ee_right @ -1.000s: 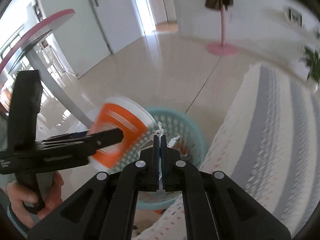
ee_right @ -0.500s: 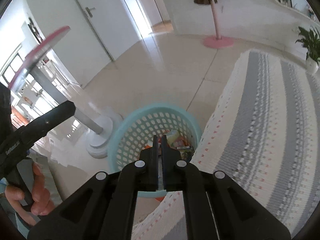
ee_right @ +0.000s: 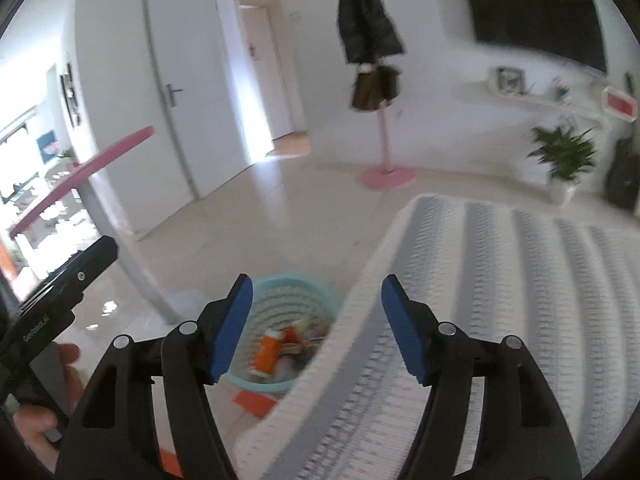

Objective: Collect trash

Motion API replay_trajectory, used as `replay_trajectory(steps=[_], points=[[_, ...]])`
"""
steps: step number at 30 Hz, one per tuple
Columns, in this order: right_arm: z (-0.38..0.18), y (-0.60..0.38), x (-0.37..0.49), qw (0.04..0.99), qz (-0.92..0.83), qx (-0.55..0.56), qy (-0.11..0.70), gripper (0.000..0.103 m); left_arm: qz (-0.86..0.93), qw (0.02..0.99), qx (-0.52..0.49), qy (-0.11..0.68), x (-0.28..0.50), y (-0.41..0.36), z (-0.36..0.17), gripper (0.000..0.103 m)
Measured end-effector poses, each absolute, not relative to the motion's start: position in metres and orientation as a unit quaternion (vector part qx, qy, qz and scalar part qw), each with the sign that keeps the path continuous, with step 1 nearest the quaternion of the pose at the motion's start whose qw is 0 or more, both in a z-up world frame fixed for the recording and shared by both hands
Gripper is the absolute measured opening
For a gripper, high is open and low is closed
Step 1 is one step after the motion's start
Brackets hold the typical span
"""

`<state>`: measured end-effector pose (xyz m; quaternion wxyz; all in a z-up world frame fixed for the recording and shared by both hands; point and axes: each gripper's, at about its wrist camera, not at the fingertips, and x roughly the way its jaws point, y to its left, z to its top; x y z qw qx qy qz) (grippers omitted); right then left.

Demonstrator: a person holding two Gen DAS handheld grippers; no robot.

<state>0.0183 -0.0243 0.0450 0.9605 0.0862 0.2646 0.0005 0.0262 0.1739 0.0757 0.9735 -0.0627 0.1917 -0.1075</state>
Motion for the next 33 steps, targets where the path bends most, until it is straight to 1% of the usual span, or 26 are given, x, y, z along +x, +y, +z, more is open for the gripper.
replay_trajectory(steps=[4, 7, 9, 12, 21, 33], points=[[0.040, -0.034, -0.010, 0.965, -0.046, 0.077, 0.247, 0.066, -0.096, 0.978, -0.058, 0.176, 0.012, 0.167, 0.065, 0.095], [0.034, -0.040, -0.023, 0.965, -0.057, 0.074, 0.247, 0.066, -0.060, 0.985, -0.024, 0.160, 0.009, 0.157, 0.055, 0.095], [0.033, -0.040, -0.029, 0.964, -0.057, 0.079, 0.246, 0.068, -0.061, 0.982, -0.013, 0.177, 0.014, 0.153, 0.049, 0.095], [0.029, -0.043, -0.036, 0.965, -0.063, 0.083, 0.240, 0.072, -0.066, 0.979, -0.029, 0.191, 0.016, 0.157, 0.043, 0.095], [0.008, -0.036, -0.045, 0.962, -0.078, 0.078, 0.251, 0.072, -0.069, 0.976, 0.003, 0.207, 0.017, 0.158, 0.030, 0.095], [0.007, -0.016, -0.040, 0.964, -0.074, 0.056, 0.250, 0.072, -0.073, 0.975, -0.011, 0.211, 0.020, 0.164, 0.033, 0.095]])
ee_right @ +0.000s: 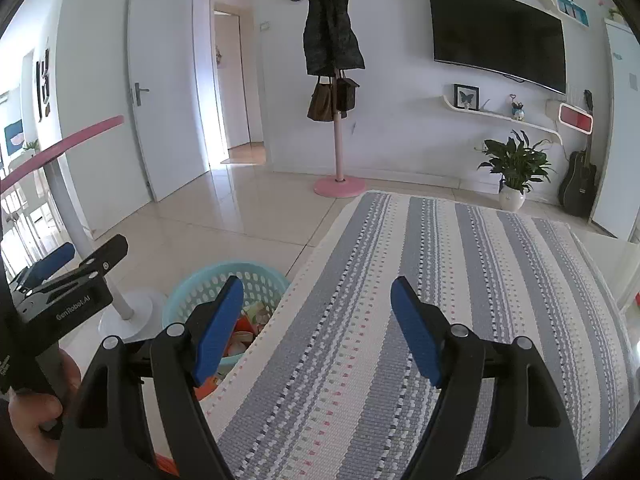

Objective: Collect trash

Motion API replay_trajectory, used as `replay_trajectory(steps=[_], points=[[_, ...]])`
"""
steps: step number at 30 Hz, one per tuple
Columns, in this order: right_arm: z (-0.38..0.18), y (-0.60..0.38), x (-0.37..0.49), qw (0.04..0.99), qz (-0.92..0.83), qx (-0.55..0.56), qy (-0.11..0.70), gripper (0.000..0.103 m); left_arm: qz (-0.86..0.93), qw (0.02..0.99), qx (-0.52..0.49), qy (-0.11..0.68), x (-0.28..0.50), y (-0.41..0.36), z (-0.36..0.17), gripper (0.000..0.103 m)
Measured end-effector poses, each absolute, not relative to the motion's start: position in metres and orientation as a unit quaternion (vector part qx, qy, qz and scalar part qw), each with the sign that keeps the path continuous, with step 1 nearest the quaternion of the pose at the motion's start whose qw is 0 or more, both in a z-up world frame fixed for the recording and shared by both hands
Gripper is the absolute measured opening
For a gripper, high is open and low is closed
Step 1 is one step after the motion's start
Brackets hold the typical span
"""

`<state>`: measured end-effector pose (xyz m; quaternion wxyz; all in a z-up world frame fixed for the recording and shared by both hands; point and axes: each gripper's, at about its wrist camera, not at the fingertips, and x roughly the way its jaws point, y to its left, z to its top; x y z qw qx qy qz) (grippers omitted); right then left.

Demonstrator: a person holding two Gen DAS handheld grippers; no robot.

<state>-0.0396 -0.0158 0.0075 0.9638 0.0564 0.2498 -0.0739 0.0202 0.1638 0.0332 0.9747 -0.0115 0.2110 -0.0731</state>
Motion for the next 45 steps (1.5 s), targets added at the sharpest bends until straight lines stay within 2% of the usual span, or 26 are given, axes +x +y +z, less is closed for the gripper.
replay_trajectory(steps=[45], points=[[0.0140, -0.0145, -0.0429, 0.965, -0.064, 0.059, 0.246, 0.074, -0.084, 0.971, -0.019, 0.222, 0.0241, 0.1652, 0.0287, 0.096]])
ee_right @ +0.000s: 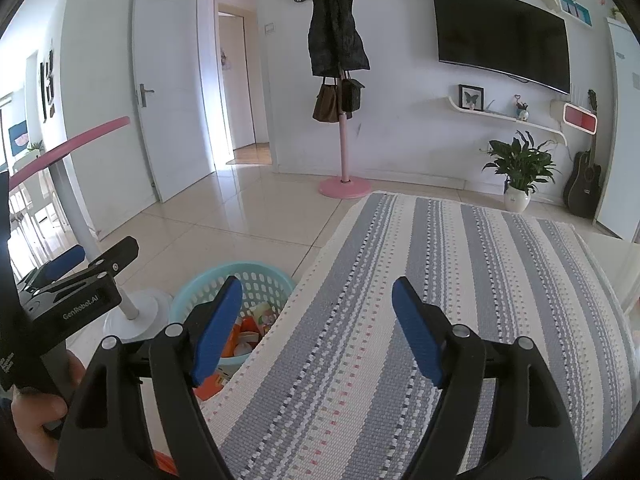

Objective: Collect trash

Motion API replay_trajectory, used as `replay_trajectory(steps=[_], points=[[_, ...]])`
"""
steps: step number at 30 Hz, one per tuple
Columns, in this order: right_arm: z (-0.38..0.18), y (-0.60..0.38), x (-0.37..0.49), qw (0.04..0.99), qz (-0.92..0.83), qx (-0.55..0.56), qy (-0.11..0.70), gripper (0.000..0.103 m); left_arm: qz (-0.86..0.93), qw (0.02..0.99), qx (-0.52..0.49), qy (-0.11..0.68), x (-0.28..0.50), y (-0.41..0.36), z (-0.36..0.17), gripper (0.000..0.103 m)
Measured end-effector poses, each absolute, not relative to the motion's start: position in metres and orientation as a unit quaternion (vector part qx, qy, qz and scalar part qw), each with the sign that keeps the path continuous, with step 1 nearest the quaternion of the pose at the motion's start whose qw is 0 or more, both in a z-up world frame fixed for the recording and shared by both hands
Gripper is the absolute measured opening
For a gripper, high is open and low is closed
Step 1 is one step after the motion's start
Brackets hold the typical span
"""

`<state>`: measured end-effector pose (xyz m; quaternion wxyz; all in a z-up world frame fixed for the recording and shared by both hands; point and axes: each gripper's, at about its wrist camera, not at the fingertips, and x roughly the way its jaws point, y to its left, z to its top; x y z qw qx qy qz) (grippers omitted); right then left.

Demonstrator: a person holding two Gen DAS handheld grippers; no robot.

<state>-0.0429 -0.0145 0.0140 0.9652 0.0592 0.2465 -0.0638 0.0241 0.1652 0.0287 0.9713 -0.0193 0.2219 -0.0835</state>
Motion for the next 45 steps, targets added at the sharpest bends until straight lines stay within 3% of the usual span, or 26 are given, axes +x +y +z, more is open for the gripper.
replay_trajectory(steps=[45], points=[[0.0054, -0.0153, -0.0400, 0.964, -0.062, 0.065, 0.252, 0.075, -0.086, 0.970, -0.018, 0.225, 0.0242, 0.1619, 0.0273, 0.096]])
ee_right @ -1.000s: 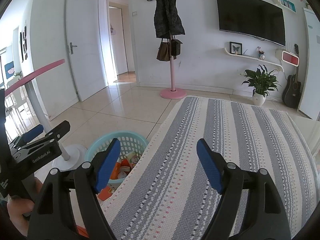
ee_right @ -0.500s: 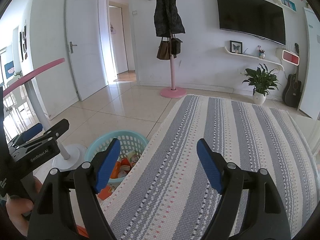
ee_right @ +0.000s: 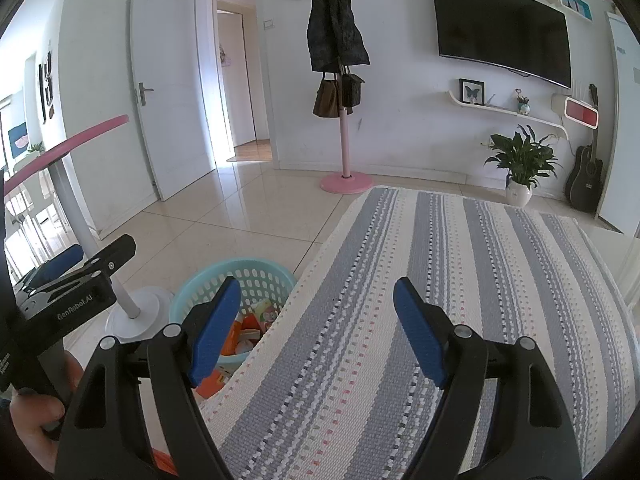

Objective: Collect trash

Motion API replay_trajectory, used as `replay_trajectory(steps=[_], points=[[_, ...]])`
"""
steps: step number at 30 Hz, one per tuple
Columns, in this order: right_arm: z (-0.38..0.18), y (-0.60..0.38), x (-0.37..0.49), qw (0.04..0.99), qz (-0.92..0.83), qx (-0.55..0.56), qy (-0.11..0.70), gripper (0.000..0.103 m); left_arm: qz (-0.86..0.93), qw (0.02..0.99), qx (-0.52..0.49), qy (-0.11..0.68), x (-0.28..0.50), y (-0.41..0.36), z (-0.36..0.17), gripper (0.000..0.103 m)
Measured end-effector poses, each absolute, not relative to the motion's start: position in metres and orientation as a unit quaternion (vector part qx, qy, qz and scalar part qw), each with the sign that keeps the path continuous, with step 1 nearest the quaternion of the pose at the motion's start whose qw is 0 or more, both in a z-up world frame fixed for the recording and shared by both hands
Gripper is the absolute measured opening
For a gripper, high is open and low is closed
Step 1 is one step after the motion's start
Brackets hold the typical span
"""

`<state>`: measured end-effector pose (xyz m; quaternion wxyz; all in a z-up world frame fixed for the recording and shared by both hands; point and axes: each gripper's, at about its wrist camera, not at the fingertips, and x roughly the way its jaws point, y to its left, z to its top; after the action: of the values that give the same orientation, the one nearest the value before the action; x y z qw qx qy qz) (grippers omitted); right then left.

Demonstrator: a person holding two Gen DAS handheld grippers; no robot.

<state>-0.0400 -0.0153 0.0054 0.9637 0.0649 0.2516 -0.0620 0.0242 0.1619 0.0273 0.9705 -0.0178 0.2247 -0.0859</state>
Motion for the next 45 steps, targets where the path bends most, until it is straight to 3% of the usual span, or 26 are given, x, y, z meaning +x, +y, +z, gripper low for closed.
replay_trajectory(steps=[45], points=[[0.016, -0.012, -0.048, 0.967, -0.077, 0.059, 0.236, 0.075, -0.085, 0.968, -0.011, 0.235, 0.025, 0.172, 0.040, 0.096]])
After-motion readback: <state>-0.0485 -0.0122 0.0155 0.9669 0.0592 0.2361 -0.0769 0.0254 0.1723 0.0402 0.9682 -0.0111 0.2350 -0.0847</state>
